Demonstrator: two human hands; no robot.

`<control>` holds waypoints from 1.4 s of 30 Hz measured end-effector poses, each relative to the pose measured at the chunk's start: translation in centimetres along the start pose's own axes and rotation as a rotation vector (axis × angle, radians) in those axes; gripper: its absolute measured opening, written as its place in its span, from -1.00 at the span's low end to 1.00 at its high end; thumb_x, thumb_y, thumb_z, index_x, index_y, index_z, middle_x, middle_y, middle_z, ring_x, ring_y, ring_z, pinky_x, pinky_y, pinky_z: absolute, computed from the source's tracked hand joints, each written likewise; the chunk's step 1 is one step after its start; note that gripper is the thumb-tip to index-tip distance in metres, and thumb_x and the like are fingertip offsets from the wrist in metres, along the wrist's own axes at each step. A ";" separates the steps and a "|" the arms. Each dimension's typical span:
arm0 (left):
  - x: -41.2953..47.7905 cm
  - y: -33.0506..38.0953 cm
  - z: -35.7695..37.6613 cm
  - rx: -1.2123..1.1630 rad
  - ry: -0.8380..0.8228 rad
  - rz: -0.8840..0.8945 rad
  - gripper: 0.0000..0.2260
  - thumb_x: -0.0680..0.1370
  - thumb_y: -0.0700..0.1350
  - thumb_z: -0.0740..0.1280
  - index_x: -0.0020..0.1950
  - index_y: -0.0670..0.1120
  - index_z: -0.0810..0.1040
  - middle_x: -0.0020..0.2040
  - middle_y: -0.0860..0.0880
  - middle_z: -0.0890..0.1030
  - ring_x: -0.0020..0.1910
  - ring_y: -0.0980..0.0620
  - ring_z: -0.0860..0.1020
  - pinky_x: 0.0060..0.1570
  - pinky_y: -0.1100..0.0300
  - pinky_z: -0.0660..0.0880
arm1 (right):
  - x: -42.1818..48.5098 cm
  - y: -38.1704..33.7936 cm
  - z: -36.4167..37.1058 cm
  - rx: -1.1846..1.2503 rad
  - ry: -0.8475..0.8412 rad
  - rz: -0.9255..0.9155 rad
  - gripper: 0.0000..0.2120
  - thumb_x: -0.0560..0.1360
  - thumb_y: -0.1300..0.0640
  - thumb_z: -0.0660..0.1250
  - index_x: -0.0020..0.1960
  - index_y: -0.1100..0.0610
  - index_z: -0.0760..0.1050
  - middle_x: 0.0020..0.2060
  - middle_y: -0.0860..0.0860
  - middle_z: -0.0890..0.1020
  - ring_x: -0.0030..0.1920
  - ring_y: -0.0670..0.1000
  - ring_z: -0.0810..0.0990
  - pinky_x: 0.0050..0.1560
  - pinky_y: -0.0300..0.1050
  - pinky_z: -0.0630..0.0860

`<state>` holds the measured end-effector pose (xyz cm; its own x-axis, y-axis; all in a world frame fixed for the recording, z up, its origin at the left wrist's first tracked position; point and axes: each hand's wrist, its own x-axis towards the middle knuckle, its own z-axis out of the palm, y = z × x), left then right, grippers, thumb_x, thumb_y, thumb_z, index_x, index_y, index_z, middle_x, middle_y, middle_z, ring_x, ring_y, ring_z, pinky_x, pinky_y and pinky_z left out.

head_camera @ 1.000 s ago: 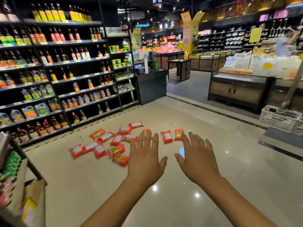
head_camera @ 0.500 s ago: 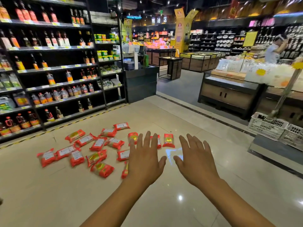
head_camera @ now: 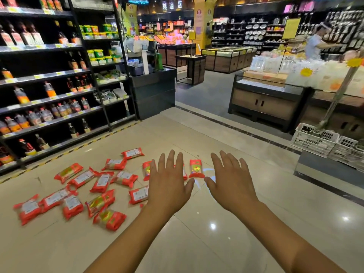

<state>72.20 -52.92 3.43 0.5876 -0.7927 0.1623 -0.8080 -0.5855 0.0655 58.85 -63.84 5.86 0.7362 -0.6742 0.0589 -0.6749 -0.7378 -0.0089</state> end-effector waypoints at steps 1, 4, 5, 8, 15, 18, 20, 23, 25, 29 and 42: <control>1.4 0.1 0.4 -0.009 -0.005 -0.004 -0.27 0.66 0.34 0.02 0.70 0.02 -0.13 0.71 -0.07 -0.11 0.68 -0.18 -0.09 0.63 -0.21 -0.08 | 1.3 0.5 0.4 0.008 -0.007 0.000 -0.31 0.66 -0.27 0.04 0.66 -0.01 -0.10 0.66 0.06 -0.01 0.65 0.13 0.00 0.61 0.19 -0.05; 5.8 0.7 1.8 0.016 -0.023 -0.004 -0.27 0.66 0.35 0.01 0.70 0.02 -0.13 0.71 -0.07 -0.11 0.68 -0.19 -0.10 0.63 -0.21 -0.10 | 5.8 2.1 1.6 0.041 -0.015 -0.011 -0.32 0.67 -0.26 0.05 0.66 -0.01 -0.09 0.66 0.06 0.01 0.64 0.12 0.01 0.61 0.17 -0.02; 7.5 1.1 2.2 0.038 -0.027 0.005 -0.27 0.66 0.35 0.01 0.70 0.02 -0.14 0.71 -0.08 -0.11 0.68 -0.19 -0.10 0.63 -0.22 -0.10 | 7.5 2.7 1.9 0.054 -0.014 -0.017 -0.32 0.67 -0.25 0.06 0.66 0.00 -0.08 0.66 0.06 0.01 0.64 0.12 0.02 0.60 0.16 -0.01; 13.2 2.3 3.1 0.068 -0.024 0.008 -0.26 0.65 0.35 0.03 0.70 0.02 -0.13 0.71 -0.08 -0.11 0.68 -0.20 -0.09 0.61 -0.22 -0.12 | 13.1 4.6 2.8 0.089 -0.026 -0.039 -0.31 0.66 -0.26 0.06 0.66 0.01 -0.09 0.66 0.06 0.00 0.64 0.12 0.01 0.60 0.15 -0.02; 25.2 4.4 4.4 0.109 -0.008 -0.075 -0.28 0.66 0.34 0.04 0.69 0.03 -0.11 0.71 -0.06 -0.09 0.68 -0.17 -0.06 0.60 -0.20 -0.15 | 26.6 9.4 3.3 0.162 -0.007 -0.103 -0.34 0.68 -0.20 0.06 0.66 0.03 -0.05 0.65 0.08 0.04 0.63 0.12 0.04 0.59 0.14 -0.01; 29.1 5.1 5.6 0.111 -0.019 -0.112 -0.28 0.65 0.36 0.04 0.69 0.04 -0.09 0.71 -0.05 -0.08 0.68 -0.17 -0.06 0.60 -0.18 -0.19 | 31.3 10.8 3.8 0.182 -0.010 -0.122 -0.34 0.67 -0.21 0.08 0.66 0.03 -0.04 0.65 0.07 0.05 0.63 0.12 0.05 0.59 0.13 0.00; 31.1 5.2 6.5 0.113 -0.040 -0.125 -0.27 0.65 0.36 0.04 0.69 0.04 -0.09 0.71 -0.06 -0.07 0.68 -0.17 -0.06 0.60 -0.18 -0.18 | 33.7 11.5 4.3 0.185 -0.024 -0.133 -0.33 0.67 -0.22 0.08 0.66 0.03 -0.04 0.65 0.07 0.06 0.63 0.11 0.06 0.59 0.12 0.01; 34.1 5.3 7.4 0.128 -0.056 -0.132 -0.27 0.66 0.35 0.05 0.69 0.01 -0.10 0.71 -0.08 -0.06 0.68 -0.18 -0.05 0.61 -0.20 -0.14 | 36.9 12.4 5.1 0.179 -0.037 -0.149 -0.34 0.68 -0.20 0.08 0.65 0.03 -0.04 0.65 0.08 0.07 0.62 0.10 0.08 0.59 0.12 0.03; 36.1 5.4 7.9 0.125 -0.076 -0.127 -0.27 0.66 0.34 0.04 0.69 0.00 -0.12 0.71 -0.09 -0.09 0.68 -0.19 -0.08 0.61 -0.20 -0.14 | 39.2 12.8 5.7 0.175 -0.044 -0.151 -0.35 0.67 -0.20 0.09 0.65 0.03 -0.02 0.64 0.08 0.09 0.62 0.10 0.09 0.58 0.12 0.04; 40.4 4.7 9.7 0.089 -0.106 -0.141 -0.26 0.66 0.33 0.03 0.69 0.00 -0.16 0.71 -0.08 -0.12 0.68 -0.18 -0.12 0.63 -0.20 -0.13 | 43.6 12.9 7.1 0.162 -0.066 -0.154 -0.35 0.67 -0.20 0.10 0.64 0.04 -0.02 0.64 0.09 0.10 0.61 0.11 0.10 0.58 0.12 0.03; 61.3 -2.0 17.5 -0.029 -0.122 -0.150 -0.26 0.66 0.31 0.08 0.70 -0.03 -0.10 0.71 -0.11 -0.02 0.67 -0.19 -0.02 0.62 -0.19 -0.07 | 65.0 11.5 10.7 0.016 -0.111 -0.191 -0.33 0.67 -0.24 0.08 0.65 0.04 -0.02 0.63 0.08 0.13 0.61 0.12 0.12 0.58 0.13 0.09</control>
<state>110.58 -103.32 -3.96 0.7010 -0.7126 0.0286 -0.7109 -0.6949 0.1086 99.48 -116.53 -1.12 0.8522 -0.5209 -0.0492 -0.5224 -0.8524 -0.0244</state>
